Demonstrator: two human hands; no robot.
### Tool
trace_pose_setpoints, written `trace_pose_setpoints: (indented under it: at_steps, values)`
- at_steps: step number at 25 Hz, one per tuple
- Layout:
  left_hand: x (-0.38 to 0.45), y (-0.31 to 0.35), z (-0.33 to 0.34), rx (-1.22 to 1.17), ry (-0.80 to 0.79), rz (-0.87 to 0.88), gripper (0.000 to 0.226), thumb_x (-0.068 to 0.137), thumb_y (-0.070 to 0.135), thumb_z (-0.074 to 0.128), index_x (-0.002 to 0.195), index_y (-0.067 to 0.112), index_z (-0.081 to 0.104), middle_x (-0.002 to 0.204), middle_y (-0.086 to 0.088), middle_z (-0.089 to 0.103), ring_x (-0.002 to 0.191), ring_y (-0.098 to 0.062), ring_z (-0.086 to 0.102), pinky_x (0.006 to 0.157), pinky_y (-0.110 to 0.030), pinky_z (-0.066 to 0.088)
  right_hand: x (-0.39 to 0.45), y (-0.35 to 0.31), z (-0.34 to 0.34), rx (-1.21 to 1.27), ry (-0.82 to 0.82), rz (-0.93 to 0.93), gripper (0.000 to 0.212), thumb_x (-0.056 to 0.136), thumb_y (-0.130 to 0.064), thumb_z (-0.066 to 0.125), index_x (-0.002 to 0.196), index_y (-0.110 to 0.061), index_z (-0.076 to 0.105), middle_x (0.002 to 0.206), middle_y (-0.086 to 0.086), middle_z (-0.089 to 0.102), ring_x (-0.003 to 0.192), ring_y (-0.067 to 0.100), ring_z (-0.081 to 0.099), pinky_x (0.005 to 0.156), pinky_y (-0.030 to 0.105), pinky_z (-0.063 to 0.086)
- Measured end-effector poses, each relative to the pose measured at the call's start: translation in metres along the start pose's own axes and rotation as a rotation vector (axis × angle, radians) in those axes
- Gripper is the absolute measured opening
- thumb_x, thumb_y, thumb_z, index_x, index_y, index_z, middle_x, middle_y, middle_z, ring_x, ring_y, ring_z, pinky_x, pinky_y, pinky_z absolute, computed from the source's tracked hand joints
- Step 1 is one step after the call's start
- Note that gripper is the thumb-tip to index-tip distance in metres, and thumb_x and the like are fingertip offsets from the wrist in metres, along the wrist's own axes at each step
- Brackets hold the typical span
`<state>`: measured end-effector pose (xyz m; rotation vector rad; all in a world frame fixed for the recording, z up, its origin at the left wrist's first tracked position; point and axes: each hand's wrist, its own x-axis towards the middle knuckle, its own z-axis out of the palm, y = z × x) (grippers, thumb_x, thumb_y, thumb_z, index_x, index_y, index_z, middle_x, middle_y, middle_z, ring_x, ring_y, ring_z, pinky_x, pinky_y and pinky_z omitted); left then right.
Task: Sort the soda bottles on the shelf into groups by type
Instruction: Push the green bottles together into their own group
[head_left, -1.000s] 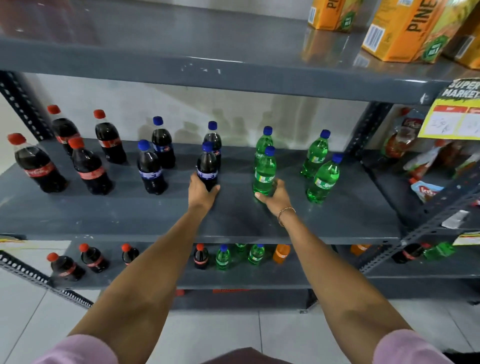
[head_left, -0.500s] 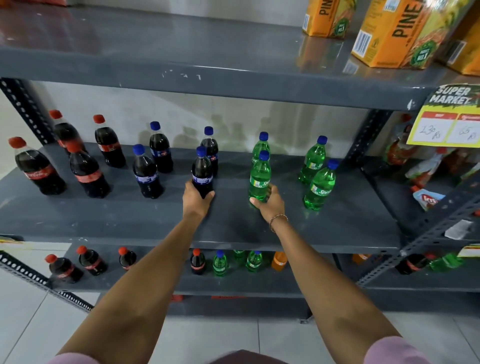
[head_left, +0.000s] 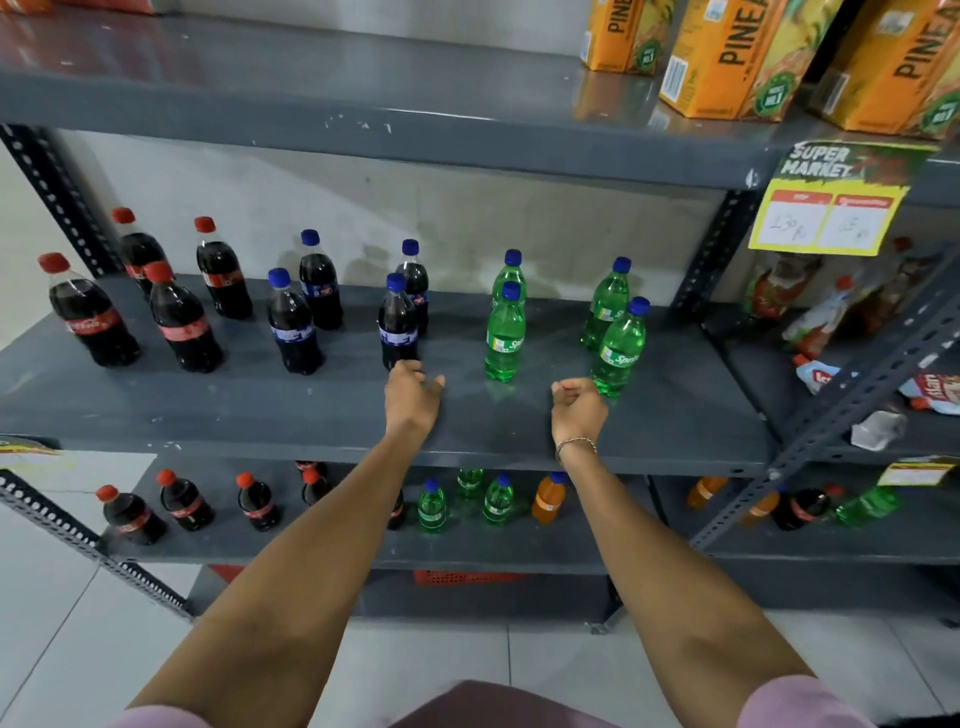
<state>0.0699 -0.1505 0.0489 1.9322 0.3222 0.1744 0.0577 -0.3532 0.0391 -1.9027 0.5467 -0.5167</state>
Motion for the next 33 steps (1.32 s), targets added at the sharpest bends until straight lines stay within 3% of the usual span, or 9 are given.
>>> trace_pose_setpoints:
  at_steps: [2, 4, 8, 14, 18, 20, 27, 30, 33]
  values:
    - [-0.004, 0.008, 0.02, 0.017, -0.086, 0.041, 0.054, 0.083, 0.02, 0.068, 0.128, 0.001, 0.044, 0.122, -0.017, 0.056, 0.115, -0.029, 0.052, 0.092, -0.027, 0.038, 0.007, 0.007, -0.017, 0.005, 0.124, -0.008, 0.004, 0.084, -0.005, 0.059, 0.084, -0.002, 0.06, 0.091, 0.019, 0.066, 0.088, 0.03, 0.062, 0.074, 0.025, 0.045]
    - [-0.004, 0.019, 0.037, 0.048, -0.155, 0.087, 0.073, 0.079, 0.021, 0.072, 0.137, 0.0, 0.032, 0.137, -0.017, 0.046, 0.127, -0.029, 0.044, 0.103, -0.03, 0.034, 0.017, 0.013, -0.033, 0.004, 0.207, -0.032, 0.009, 0.084, -0.004, 0.059, 0.092, 0.001, 0.057, 0.099, 0.02, 0.06, 0.094, 0.032, 0.058, 0.079, 0.028, 0.044]
    - [0.006, 0.032, 0.063, 0.119, -0.209, 0.091, 0.095, 0.075, 0.022, 0.077, 0.144, -0.002, 0.017, 0.151, -0.019, 0.027, 0.138, -0.03, 0.029, 0.113, -0.039, 0.026, 0.04, 0.021, -0.051, -0.022, 0.023, -0.017, 0.046, 0.075, -0.007, 0.071, 0.115, 0.001, 0.049, 0.118, 0.02, 0.052, 0.109, 0.029, 0.05, 0.094, 0.035, 0.041]
    - [0.01, 0.029, 0.081, 0.155, -0.147, 0.152, 0.075, 0.082, 0.022, 0.07, 0.139, -0.004, 0.029, 0.143, -0.023, 0.038, 0.133, -0.034, 0.035, 0.111, -0.039, 0.029, 0.059, 0.025, -0.051, -0.025, -0.024, -0.016, 0.045, 0.074, -0.006, 0.072, 0.114, -0.001, 0.053, 0.114, 0.019, 0.061, 0.103, 0.029, 0.058, 0.078, 0.018, 0.043]
    - [0.007, 0.029, 0.083, 0.09, -0.12, 0.16, 0.046, 0.085, 0.017, 0.066, 0.123, -0.001, 0.048, 0.12, -0.019, 0.058, 0.111, -0.033, 0.053, 0.084, -0.03, 0.039, 0.063, 0.026, -0.048, -0.004, -0.025, -0.014, 0.046, 0.073, -0.006, 0.073, 0.114, -0.003, 0.053, 0.113, 0.018, 0.061, 0.102, 0.029, 0.059, 0.088, 0.034, 0.048]
    - [0.005, 0.028, 0.084, 0.092, -0.114, 0.158, 0.043, 0.085, 0.018, 0.065, 0.121, -0.001, 0.05, 0.116, -0.019, 0.061, 0.106, -0.033, 0.056, 0.08, -0.029, 0.039, 0.065, 0.026, -0.046, -0.007, -0.032, -0.017, 0.046, 0.072, -0.007, 0.074, 0.113, -0.004, 0.054, 0.113, 0.018, 0.062, 0.102, 0.029, 0.059, 0.09, 0.036, 0.049]
    - [0.004, 0.025, 0.084, 0.097, -0.123, 0.137, 0.042, 0.082, 0.011, 0.067, 0.119, 0.0, 0.051, 0.11, -0.015, 0.061, 0.107, -0.033, 0.056, 0.079, -0.027, 0.038, 0.064, 0.029, -0.043, -0.011, -0.058, 0.0, 0.053, 0.073, -0.005, 0.073, 0.12, -0.003, 0.05, 0.118, 0.018, 0.059, 0.109, 0.03, 0.056, 0.097, 0.044, 0.046]
    - [-0.006, 0.027, 0.07, 0.17, -0.135, 0.154, 0.046, 0.087, 0.006, 0.059, 0.129, -0.005, 0.044, 0.129, -0.021, 0.052, 0.123, -0.036, 0.046, 0.098, -0.031, 0.037, 0.047, 0.025, -0.048, -0.073, 0.02, 0.001, 0.054, 0.079, 0.004, 0.061, 0.13, 0.001, 0.041, 0.128, 0.019, 0.052, 0.12, 0.031, 0.049, 0.105, 0.033, 0.036]
    - [-0.014, 0.031, 0.052, 0.195, -0.088, 0.239, 0.046, 0.095, 0.009, 0.043, 0.138, -0.005, 0.033, 0.142, -0.024, 0.04, 0.133, -0.035, 0.034, 0.11, -0.038, 0.028, 0.015, 0.018, -0.042, -0.111, 0.073, -0.073, 0.055, 0.079, 0.014, 0.048, 0.131, 0.002, 0.037, 0.13, 0.021, 0.047, 0.117, 0.031, 0.049, 0.096, 0.018, 0.033]
